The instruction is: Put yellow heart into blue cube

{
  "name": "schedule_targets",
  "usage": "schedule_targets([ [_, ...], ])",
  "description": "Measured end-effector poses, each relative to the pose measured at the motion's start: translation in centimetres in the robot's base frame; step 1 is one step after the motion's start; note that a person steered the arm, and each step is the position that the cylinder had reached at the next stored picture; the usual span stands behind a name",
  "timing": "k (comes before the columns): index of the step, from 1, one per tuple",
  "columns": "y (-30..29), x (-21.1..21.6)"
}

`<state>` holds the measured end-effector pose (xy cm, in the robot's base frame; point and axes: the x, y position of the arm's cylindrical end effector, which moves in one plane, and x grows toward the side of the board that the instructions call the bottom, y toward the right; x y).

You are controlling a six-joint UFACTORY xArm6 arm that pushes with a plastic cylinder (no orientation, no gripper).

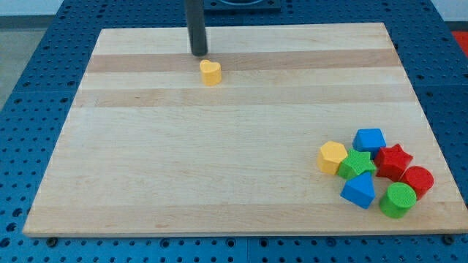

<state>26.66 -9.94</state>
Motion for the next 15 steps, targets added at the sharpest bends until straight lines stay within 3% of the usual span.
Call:
schedule_targets([
  [4,-1.0,4.1],
  [11,10.9,10.1],
  [15,15.3,16.6],
])
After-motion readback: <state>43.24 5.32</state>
